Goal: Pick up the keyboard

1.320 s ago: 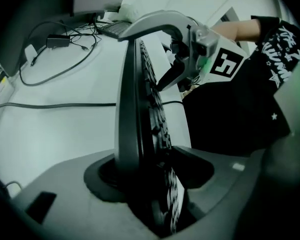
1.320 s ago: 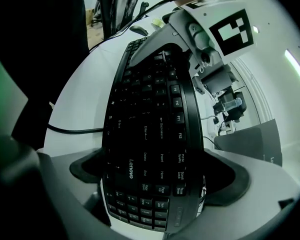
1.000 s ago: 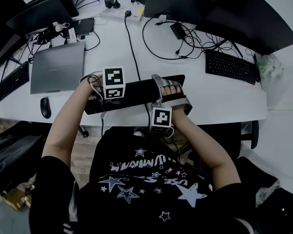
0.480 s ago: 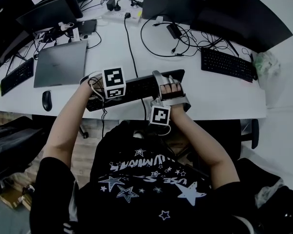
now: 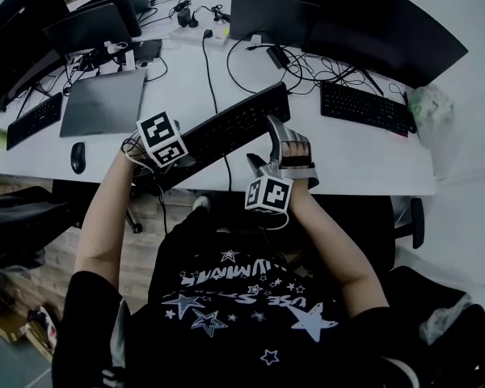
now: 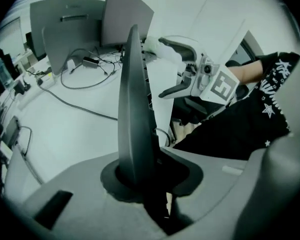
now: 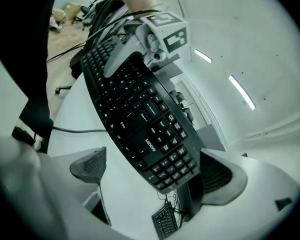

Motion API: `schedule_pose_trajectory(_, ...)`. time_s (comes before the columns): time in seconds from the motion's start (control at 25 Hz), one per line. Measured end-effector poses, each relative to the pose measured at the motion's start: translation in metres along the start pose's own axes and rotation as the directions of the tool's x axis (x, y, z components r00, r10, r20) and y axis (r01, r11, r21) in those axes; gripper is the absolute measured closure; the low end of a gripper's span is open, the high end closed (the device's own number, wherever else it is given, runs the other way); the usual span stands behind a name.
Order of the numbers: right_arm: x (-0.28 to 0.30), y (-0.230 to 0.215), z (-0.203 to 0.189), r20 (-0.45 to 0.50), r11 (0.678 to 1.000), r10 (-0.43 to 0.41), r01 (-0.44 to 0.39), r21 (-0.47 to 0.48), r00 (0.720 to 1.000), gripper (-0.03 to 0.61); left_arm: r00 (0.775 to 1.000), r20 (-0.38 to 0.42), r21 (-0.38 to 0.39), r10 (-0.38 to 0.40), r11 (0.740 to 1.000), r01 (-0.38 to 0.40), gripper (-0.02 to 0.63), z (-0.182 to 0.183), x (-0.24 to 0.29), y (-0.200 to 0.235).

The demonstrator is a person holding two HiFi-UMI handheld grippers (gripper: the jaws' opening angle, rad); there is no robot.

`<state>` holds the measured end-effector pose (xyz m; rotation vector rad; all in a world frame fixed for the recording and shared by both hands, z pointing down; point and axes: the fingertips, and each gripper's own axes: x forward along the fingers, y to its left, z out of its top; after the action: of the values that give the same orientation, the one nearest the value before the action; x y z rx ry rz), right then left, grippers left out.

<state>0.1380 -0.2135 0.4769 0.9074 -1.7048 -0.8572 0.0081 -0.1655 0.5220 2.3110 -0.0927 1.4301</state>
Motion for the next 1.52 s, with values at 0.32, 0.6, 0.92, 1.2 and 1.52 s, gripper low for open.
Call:
schedule_pose_trajectory(0.32,-0.032,-0.031,-0.001,0.054,0.916,-0.057,0.03,0.4,0.997,0.009,0.927,0.35,-0.266,0.131,0.963,-0.036,0.522,0.024,-0.013,-0.04)
schedule_pose_trajectory(0.6,-0.056,-0.062,-0.022,0.041,0.746,-0.151,0.087,0.66,0.988,0.161,0.841,0.499,-0.379,0.207,0.926,-0.003,0.523,0.04,-0.017,-0.059)
schedule_pose_trajectory(0.92,-0.079,-0.068,-0.041,-0.05,0.604,-0.228,0.181,0.776,0.972,0.425,0.807,0.558,-0.399,0.192,0.915,0.058,0.522,0.025,-0.022,-0.071)
schedule_pose_trajectory(1.2,-0.103,-0.052,-0.034,-0.125,0.553,-0.227,0.233,0.8,0.966,0.569,0.784,0.589,-0.432,0.195,0.896,0.102,0.523,-0.011,-0.027,-0.095)
schedule_pose_trajectory(1.52,-0.138,-0.018,0.005,-0.126,0.523,-0.215,0.223,0.823,0.969,0.57,0.761,0.623,-0.416,0.181,0.901,0.126,0.522,-0.056,-0.041,-0.129)
